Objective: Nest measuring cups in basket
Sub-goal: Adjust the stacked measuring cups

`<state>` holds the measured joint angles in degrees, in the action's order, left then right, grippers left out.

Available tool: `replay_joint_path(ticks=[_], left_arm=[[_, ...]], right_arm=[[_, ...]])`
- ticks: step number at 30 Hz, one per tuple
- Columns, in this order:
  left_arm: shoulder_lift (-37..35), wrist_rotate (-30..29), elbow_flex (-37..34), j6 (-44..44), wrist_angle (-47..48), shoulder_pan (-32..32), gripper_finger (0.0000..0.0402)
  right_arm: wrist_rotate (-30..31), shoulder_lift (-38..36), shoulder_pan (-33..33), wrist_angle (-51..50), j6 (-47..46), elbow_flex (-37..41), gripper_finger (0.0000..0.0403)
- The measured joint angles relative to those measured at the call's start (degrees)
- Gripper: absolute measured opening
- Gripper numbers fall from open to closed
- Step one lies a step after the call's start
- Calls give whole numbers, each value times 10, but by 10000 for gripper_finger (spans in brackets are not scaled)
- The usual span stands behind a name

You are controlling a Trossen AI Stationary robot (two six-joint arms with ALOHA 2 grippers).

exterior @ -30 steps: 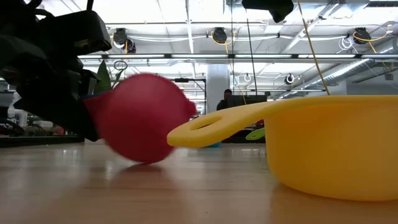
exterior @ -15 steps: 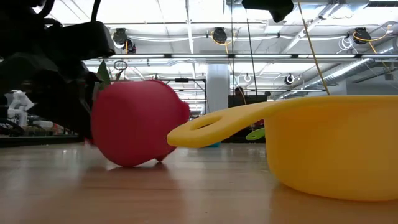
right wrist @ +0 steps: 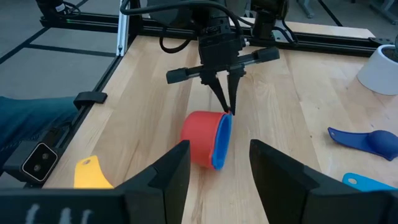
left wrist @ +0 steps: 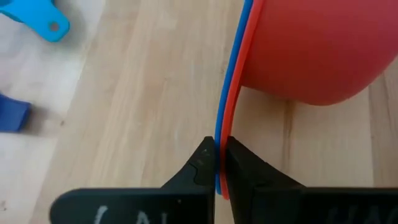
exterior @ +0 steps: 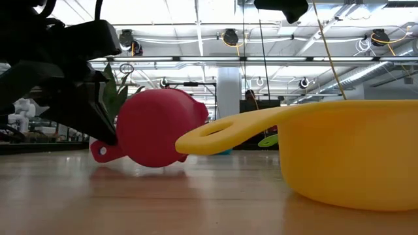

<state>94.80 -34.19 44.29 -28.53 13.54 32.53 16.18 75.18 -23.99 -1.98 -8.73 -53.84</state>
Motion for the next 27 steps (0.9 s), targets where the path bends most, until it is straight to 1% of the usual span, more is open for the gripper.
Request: replay_joint_path(ticks=[3, 8, 10, 15, 18, 20, 24, 27], left_arm=[[0, -44, 0, 0, 0, 0, 14], [-4, -162, 2, 37, 0, 0, 14], [-4, -215, 5, 70, 0, 0, 14], [-3, -332, 8, 183, 0, 7, 14], [9, -401, 8, 247, -1, 9, 14], [21, -423, 8, 276, -7, 5, 14], [66, -424, 8, 292, -27, 3, 14], [108, -449, 8, 344, -55, 13, 14]], right_arm=[[0, 0, 0, 0, 0, 0, 160], [1, 0, 0, 0, 18, 0, 160], [1, -2, 0, -1, 22, 0, 160], [1, -7, 0, -2, 22, 0, 160], [2, -8, 0, 0, 21, 0, 160], [2, -8, -1, 0, 20, 0, 160], [2, -7, -1, 0, 19, 0, 160], [2, -7, -1, 0, 19, 0, 160]])
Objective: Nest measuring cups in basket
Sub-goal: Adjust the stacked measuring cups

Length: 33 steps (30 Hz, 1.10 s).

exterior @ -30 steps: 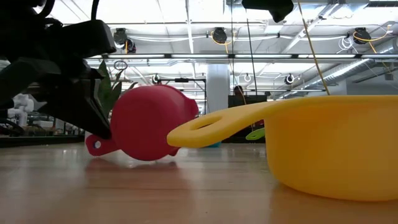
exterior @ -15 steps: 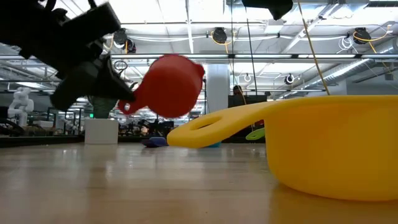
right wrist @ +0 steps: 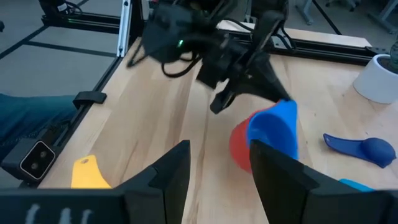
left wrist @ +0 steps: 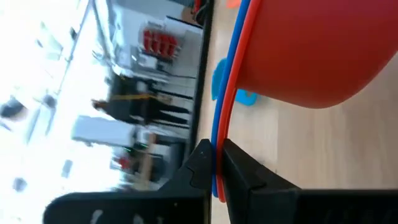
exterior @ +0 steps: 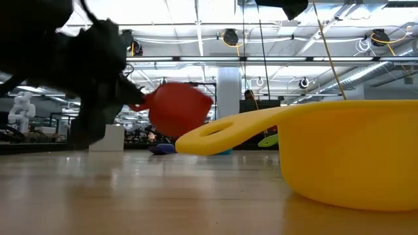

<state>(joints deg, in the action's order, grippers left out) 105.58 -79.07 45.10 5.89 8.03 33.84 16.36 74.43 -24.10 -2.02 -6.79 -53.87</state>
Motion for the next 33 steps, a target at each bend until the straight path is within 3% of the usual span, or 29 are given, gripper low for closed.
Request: replay_joint_path(ticks=[4, 8, 18, 26, 33], left_arm=[[37, -42, 2, 75, -43, 11, 14], [43, -35, 2, 85, -59, 16, 20], [44, -4, 2, 102, -49, 42, 81], [43, -2, 2, 78, -43, 62, 147], [30, 5, 2, -7, -35, 83, 209]], right_arm=[[0, 0, 0, -3, 0, 0, 160], [0, 0, 0, -2, 0, 0, 160], [-1, 0, 0, -5, -5, 0, 160], [-1, 0, 0, -9, -8, 0, 160], [-1, 0, 0, -26, -15, 0, 160]])
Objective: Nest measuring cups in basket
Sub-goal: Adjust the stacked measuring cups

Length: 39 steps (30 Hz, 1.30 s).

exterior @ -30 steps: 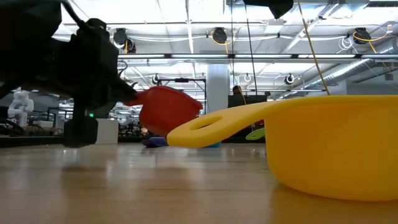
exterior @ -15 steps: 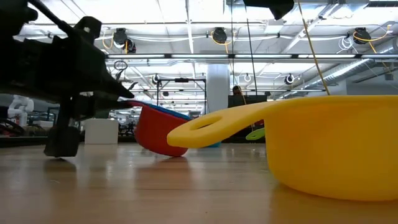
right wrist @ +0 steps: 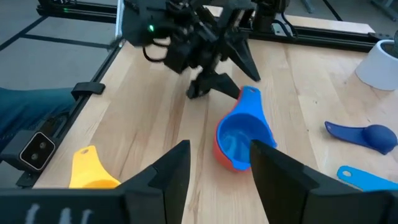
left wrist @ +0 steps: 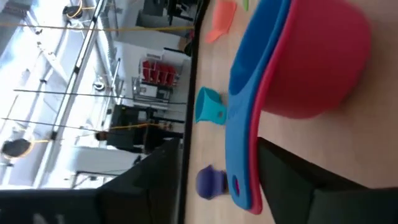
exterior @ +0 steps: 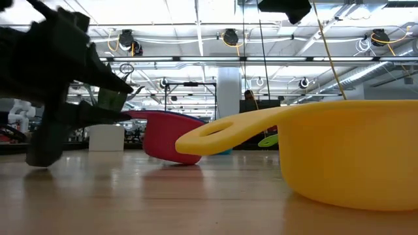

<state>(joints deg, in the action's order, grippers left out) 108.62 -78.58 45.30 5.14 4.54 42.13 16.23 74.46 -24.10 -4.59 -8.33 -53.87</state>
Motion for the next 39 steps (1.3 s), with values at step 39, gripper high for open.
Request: replay_joint_path(ticks=[39], left_arm=[[-117, 250, 0, -300, 3, 96, 135]], right_arm=[[0, 0, 0, -3, -31, 0, 160]])
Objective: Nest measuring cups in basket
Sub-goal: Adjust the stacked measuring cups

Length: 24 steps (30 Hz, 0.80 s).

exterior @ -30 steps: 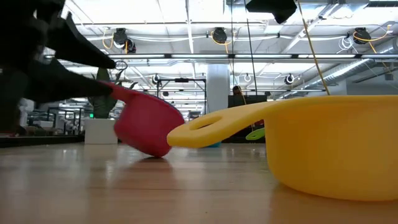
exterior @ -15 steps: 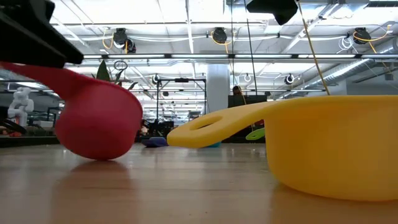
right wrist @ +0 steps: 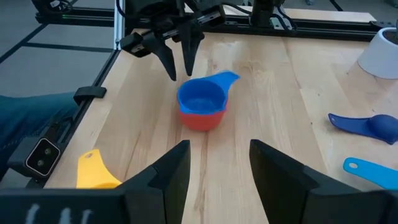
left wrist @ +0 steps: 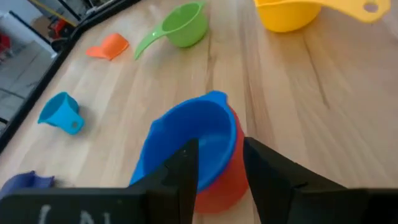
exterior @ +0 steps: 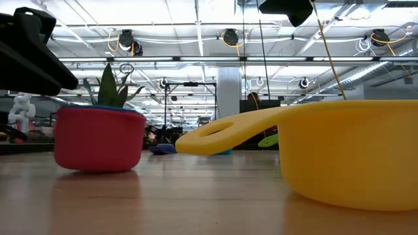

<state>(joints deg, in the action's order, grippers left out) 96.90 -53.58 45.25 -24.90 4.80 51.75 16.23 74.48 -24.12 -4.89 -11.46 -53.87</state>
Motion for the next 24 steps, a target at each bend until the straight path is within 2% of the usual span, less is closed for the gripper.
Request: replay_joint_path(ticks=[8, 12, 15, 24], left_arm=[[0, 5, 0, -24, -6, -2, 169], [0, 52, 0, -13, -43, 3, 164], [0, 111, 0, 16, -75, 14, 143], [8, 178, 0, -5, -81, 14, 35]], right_arm=[[0, 0, 0, -1, 1, 0, 160], [0, 0, 0, -1, 1, 0, 160], [0, 0, 0, -1, 1, 0, 160], [0, 0, 0, -1, 1, 0, 160]])
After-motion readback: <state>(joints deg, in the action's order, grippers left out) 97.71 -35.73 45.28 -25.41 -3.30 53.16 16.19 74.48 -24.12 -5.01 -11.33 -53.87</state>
